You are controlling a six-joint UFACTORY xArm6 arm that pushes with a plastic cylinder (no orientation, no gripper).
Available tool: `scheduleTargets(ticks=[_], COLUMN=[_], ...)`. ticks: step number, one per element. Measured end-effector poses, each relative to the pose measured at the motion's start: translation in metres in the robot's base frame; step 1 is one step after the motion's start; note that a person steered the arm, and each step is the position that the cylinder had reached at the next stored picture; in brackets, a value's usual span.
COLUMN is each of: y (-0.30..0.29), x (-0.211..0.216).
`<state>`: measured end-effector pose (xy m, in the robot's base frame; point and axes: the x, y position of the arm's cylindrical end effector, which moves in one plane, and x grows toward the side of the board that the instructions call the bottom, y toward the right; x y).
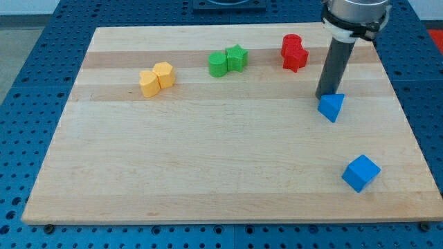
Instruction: Move the blue cube along with red star towards the blue triangle
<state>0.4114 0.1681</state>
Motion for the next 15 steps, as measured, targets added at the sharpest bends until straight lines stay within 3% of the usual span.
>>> scheduleTargets(ticks=[6,9,11,15], y=[0.008,-0.019,-0.022,0.002], x=[0.093,0.068,0.135,0.151])
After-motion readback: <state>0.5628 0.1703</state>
